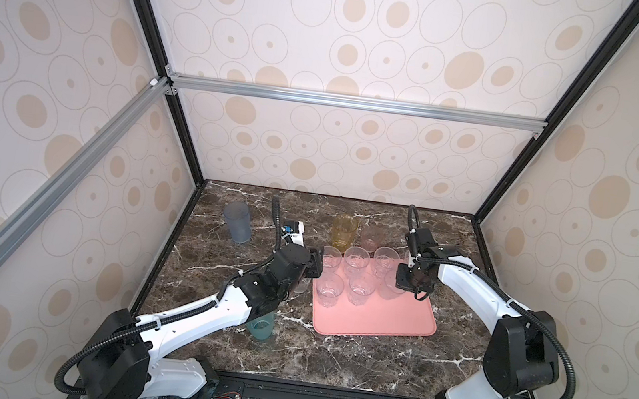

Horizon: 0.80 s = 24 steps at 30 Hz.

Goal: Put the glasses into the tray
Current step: 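Lower the frosted glass upside down onto the tray and open right gripper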

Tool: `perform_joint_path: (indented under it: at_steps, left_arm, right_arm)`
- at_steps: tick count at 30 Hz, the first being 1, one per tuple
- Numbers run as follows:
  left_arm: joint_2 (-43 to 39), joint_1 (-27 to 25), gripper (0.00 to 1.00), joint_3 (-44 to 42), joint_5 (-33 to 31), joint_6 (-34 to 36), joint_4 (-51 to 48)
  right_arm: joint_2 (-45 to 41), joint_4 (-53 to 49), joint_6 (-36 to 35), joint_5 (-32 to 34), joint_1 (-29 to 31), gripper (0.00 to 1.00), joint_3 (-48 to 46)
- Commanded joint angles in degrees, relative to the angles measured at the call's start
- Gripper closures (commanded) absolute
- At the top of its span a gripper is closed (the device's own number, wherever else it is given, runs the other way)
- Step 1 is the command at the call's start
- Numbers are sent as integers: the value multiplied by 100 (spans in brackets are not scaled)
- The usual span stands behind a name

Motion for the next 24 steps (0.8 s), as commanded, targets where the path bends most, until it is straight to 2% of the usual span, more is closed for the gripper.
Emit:
perform_joint_path:
  at_steps: [1, 18, 21, 24]
  left_arm:
    - [53, -39, 48, 5, -3, -13, 79]
    - [100, -36, 46, -21, -28, 14, 97]
    - [98, -40, 47, -29, -29, 22, 97]
    - [81, -42, 47, -40, -39, 31, 90]
  right_arm:
    - [137, -28, -45, 111, -26, 100, 49]
    - [422, 54, -36, 80, -19, 98, 107]
    - [396, 16, -27, 96, -14, 93, 130]
    - [344, -65, -36, 88, -18, 84, 167]
